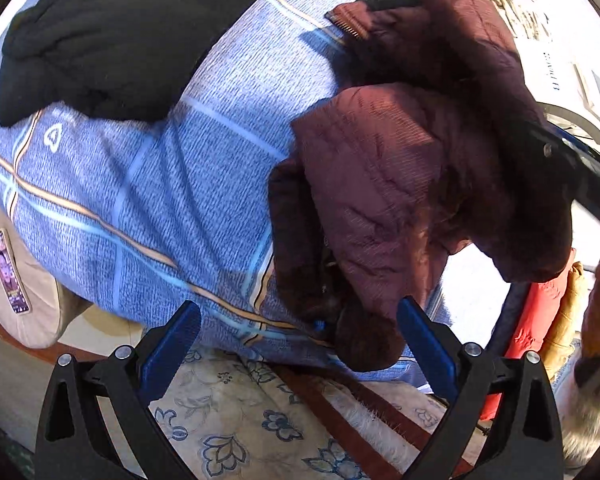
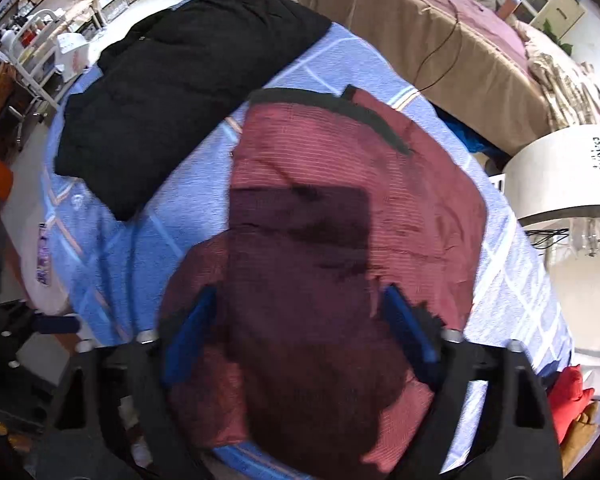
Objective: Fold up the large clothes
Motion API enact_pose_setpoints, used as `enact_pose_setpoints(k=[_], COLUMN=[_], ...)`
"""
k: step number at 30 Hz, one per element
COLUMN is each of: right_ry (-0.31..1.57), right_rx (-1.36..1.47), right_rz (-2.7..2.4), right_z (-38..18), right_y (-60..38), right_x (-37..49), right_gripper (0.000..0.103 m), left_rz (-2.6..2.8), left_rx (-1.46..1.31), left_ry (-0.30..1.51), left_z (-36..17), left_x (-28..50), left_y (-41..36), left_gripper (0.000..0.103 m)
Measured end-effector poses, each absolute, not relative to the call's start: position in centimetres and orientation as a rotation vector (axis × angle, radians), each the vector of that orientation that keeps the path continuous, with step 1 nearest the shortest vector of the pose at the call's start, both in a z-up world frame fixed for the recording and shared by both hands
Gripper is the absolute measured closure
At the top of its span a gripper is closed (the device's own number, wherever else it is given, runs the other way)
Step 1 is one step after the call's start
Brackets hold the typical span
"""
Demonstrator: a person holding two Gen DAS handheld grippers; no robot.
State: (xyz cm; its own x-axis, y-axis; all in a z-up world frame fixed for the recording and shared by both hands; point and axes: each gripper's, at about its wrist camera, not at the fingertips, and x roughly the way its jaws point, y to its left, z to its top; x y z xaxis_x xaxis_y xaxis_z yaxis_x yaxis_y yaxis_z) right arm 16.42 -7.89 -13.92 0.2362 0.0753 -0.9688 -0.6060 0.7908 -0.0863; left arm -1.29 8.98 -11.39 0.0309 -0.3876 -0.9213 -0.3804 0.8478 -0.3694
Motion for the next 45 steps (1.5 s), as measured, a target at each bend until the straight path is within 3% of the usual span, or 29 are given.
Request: enact_pose_setpoints(k=[2, 3, 5, 14, 20, 25, 26, 28, 30, 33, 36, 41, 45], right_ry=[1.249, 1.241, 1.191, 1.233, 1.387, 1.480, 1.482, 1.462, 1.384, 1.260, 1.213, 1.293, 1.227], right_rx=[-0.360, -0.319, -0.267, -0.034, 0.004, 0.139, 0.107, 0.056, 0.008, -0.104, -0.111, -0.092, -0.288], right_rz=[0.504, 0.490, 0.403, 0.033, -0.246, -0.349, -0.351, -0.354, -0.354, -0.313, -0.173, 0.196, 0.435], right_z=[-13.1, -12.6, -11.0, -11.3, -16.6, -19.0, -18.6, -17.5, -15.0, -11.1, -9.0, -10.7, -12.2], right_y=[-11.3, -12.8, -16.8, -34.6, -44.0, -47.9, -47.9, -47.0, -45.7, -42.6, -38.3, -26.6, -15.5], right_x=[17.8, 18.1, 19.0, 16.9, 9.0, 4.7, 4.6, 4.2, 4.7, 7.3, 10.5, 17.4, 21.3], right_gripper=[0.076, 0.083, 0.088, 0.092, 0.093, 0.092, 0.089, 0.071, 0.029, 0.027, 0.017, 0.017, 0.017], left_rz=[0.013, 0.029, 0.041, -0.043, -0.106, -0.048, -0.043, -0.034, -0.027, -0.029, -0.036, -0.046, -0.105], left_rx=[-0.642, -0.652, -0.661, -0.553, -0.462, -0.395, -0.406, -0.453, -0.491, -0.481, -0.443, -0.456, -0.439], left_ry=[1.575, 1.580, 1.580, 1.541, 1.491, 1.555, 1.570, 1.605, 1.638, 1.646, 1.664, 1.747, 1.768], left_z=[-12.2, -12.5, -13.0, -12.9, -12.1, -13.9, -14.6, -15.7, -16.7, -17.2, -18.4, -20.9, -22.0], left_x=[-1.5, -1.6, -1.5, 2.1, 4.8, 4.8, 4.4, 4.1, 3.5, 2.9, 2.5, 1.5, 0.8], left_y=[9.3, 9.5, 9.6, 7.3, 5.6, 6.7, 7.0, 7.4, 7.7, 7.6, 6.9, 6.3, 4.8], left_gripper=[0.007, 0.007, 0.007, 0.007, 0.006, 0.006, 0.006, 0.006, 0.006, 0.006, 0.006, 0.007, 0.007])
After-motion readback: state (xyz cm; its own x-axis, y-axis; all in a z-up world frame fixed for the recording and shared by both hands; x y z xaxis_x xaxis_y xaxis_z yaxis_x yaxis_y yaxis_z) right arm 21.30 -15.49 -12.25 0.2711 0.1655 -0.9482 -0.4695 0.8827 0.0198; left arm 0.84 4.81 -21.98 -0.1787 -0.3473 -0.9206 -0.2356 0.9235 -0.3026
